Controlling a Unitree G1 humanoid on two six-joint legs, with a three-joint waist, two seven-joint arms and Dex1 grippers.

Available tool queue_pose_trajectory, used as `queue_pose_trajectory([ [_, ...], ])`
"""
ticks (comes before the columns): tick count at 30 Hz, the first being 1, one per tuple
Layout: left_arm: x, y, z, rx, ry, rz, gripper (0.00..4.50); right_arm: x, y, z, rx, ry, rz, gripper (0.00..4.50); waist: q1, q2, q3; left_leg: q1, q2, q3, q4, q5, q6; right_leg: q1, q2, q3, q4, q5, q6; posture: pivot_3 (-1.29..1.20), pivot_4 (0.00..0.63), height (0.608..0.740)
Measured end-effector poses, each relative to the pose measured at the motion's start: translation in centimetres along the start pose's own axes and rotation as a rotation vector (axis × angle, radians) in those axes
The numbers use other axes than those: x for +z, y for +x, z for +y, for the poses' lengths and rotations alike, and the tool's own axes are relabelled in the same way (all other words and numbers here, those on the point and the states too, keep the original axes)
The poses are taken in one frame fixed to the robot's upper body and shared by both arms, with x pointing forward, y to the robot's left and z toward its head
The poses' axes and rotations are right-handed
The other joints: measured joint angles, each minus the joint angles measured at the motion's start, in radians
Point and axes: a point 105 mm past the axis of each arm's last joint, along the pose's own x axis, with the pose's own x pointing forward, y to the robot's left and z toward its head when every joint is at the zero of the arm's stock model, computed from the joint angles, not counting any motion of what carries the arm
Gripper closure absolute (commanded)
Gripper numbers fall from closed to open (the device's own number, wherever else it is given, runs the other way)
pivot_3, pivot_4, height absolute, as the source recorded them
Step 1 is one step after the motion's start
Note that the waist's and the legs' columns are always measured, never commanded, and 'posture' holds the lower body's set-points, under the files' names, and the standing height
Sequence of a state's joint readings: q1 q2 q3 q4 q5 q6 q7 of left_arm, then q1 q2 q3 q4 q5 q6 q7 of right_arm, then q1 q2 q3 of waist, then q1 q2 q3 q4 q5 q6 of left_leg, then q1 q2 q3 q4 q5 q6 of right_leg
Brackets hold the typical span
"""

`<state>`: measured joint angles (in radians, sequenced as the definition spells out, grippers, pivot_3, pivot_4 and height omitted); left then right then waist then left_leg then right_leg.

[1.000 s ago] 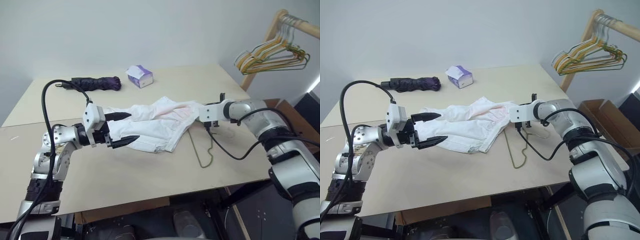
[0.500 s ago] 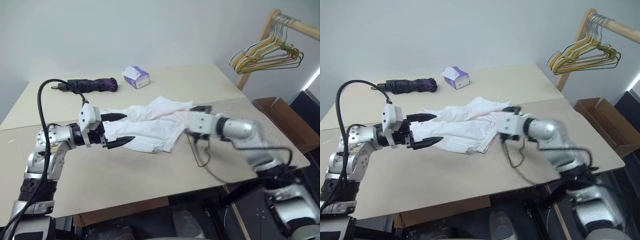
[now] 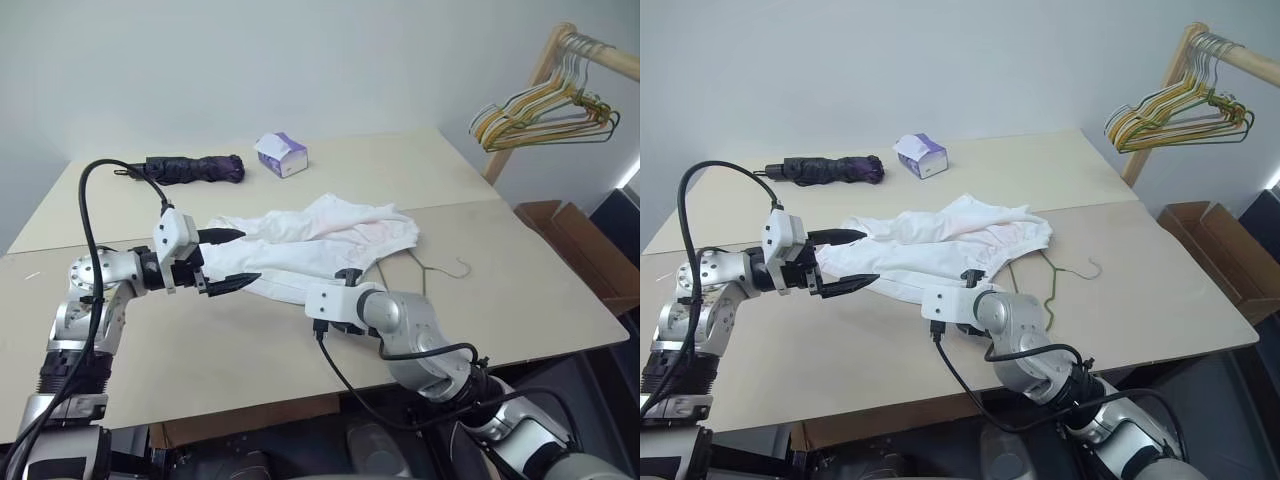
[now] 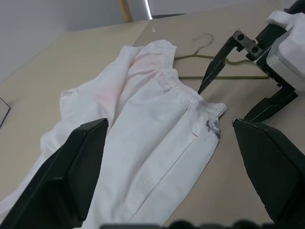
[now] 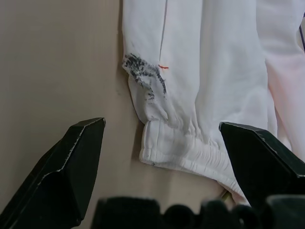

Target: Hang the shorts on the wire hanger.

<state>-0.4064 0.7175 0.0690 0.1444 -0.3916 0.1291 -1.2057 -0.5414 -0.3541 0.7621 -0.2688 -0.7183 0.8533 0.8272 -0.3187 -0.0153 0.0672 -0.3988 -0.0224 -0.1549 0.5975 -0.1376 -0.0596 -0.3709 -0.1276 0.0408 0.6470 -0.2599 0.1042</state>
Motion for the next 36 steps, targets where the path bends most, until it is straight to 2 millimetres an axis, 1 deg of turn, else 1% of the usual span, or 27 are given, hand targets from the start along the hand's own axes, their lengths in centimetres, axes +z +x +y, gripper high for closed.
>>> queue_pose_trajectory([
  [1,-0.1,0.0,-0.1,0.0,-0.002,0.0,0.0,0.0,0.3,0.0,-0.002,0.0,0.008,0.03,-0.001,0.0,0.0,0.0,0.0,0.0,0.0,0.0,0.0,0.0,0.0,0.0,0.0,0.0,0.0,-0.26,0.0,0.74],
  [4,-0.5,0.1,-0.5,-0.01,-0.007,0.001,0.0,0.1,1.2,-0.4,-0.013,-0.015,0.024,0.6,-0.009,-0.002,-0.004,0.001,0.0,-0.001,0.0,0.0,0.0,0.001,0.0,-0.001,0.0,0.0,0.0,-0.25,0.0,0.74],
  [7,-0.6,0.1,-0.6,-0.014,-0.003,0.002,0.0,0.1,2.1,-0.3,-0.015,-0.028,0.028,1.54,-0.012,-0.004,-0.006,0.001,0.0,-0.002,0.0,0.0,0.0,0.001,0.0,-0.001,0.0,0.0,0.0,-0.25,0.0,0.74],
  [12,-0.6,0.0,-0.7,-0.021,-0.001,0.005,0.0,0.0,3.0,0.0,-0.008,-0.051,0.034,3.33,-0.012,-0.007,-0.008,0.001,0.0,-0.002,0.0,0.0,0.0,0.001,0.0,-0.001,0.0,0.0,0.0,-0.24,0.0,0.74],
  [15,-0.6,-0.1,-0.8,-0.033,0.003,0.009,0.0,-0.3,3.5,-0.2,-0.015,-0.07,0.048,4.4,-0.012,-0.007,-0.008,0.001,0.0,-0.002,0.0,0.0,0.0,0.001,0.0,-0.002,0.0,0.0,0.0,-0.24,0.0,0.74],
  [16,-0.7,-0.2,-0.9,-0.041,0.002,0.013,0.0,-0.5,3.5,-0.3,-0.021,-0.08,0.051,4.45,-0.011,-0.007,-0.008,0.001,0.0,-0.002,0.0,0.0,0.0,0.001,0.0,-0.002,0.0,0.0,0.0,-0.23,0.0,0.74],
  [21,-0.4,-1.1,-1.6,-0.108,-0.028,0.026,0.0,-1.8,3.3,-0.9,-0.033,-0.107,0.066,4.45,-0.007,-0.007,-0.008,0.0,0.0,-0.002,0.0,0.0,0.0,0.001,0.0,-0.002,0.0,0.0,0.0,-0.23,0.0,0.74],
  [24,-0.6,-1.8,-2.0,-0.14,-0.033,0.06,0.0,-2.8,3.0,-1.2,-0.036,-0.119,0.059,4.45,-0.001,-0.007,-0.008,0.0,0.0,-0.002,-0.001,0.0,0.0,0.001,0.0,-0.002,0.0,0.0,0.0,-0.22,0.0,0.74],
  [27,-1.3,-2.7,-2.0,-0.161,0.009,0.128,0.0,-3.0,2.3,-0.9,-0.034,-0.159,0.015,4.45,0.001,-0.006,-0.008,0.0,0.0,-0.002,-0.001,0.0,0.0,0.0,0.0,-0.001,0.0,0.0,0.0,-0.22,0.0,0.74],
  [28,-2.1,-3.3,-1.7,-0.157,0.056,0.188,0.0,-3.0,1.9,-0.7,-0.033,-0.166,-0.008,4.45,0.002,-0.006,-0.008,0.001,0.0,-0.002,-0.002,0.0,0.0,0.001,0.0,-0.001,0.0,0.0,0.0,-0.22,0.0,0.74],
  [30,-4.4,-4.7,-1.0,-0.138,0.134,0.335,0.0,-3.3,1.0,-0.5,-0.031,-0.193,-0.038,4.45,0.003,-0.006,-0.008,0.001,0.0,-0.002,-0.002,0.0,0.0,0.001,0.0,-0.001,0.0,0.0,0.0,-0.23,0.0,0.74],
  [31,-5.9,-5.4,-0.6,-0.128,0.181,0.42,0.0,-3.7,0.6,-0.5,-0.032,-0.203,-0.042,4.45,0.004,-0.006,-0.008,0.001,0.0,-0.002,-0.002,0.0,0.0,0.001,0.0,-0.001,-0.001,0.0,0.0,-0.24,0.0,0.74],
  [34,-9.4,-6.1,-0.3,-0.132,0.268,0.58,0.0,-3.8,0.0,-1.2,-0.05,-0.201,-0.064,4.45,0.004,-0.007,-0.008,0.0,0.0,-0.002,-0.002,0.0,0.0,0.001,0.0,-0.002,-0.001,0.0,0.0,-0.24,0.0,0.74],
  [35,-10.2,-6.1,-0.2,-0.136,0.297,0.612,0.0,-3.7,-0.2,-1.4,-0.058,-0.199,-0.07,4.45,0.004,-0.007,-0.008,0.0,0.0,-0.002,-0.002,0.0,0.0,0.0,0.0,-0.002,-0.001,0.0,0.0,-0.25,0.0,0.74],
  [36,-10.4,-6.0,0.0,-0.136,0.323,0.62,0.0,-3.7,-0.3,-1.6,-0.064,-0.197,-0.074,4.45,0.004,-0.007,-0.008,0.0,0.0,-0.002,-0.002,0.0,0.0,0.0,0.0,-0.002,-0.001,0.0,0.0,-0.25,0.0,0.74],
])
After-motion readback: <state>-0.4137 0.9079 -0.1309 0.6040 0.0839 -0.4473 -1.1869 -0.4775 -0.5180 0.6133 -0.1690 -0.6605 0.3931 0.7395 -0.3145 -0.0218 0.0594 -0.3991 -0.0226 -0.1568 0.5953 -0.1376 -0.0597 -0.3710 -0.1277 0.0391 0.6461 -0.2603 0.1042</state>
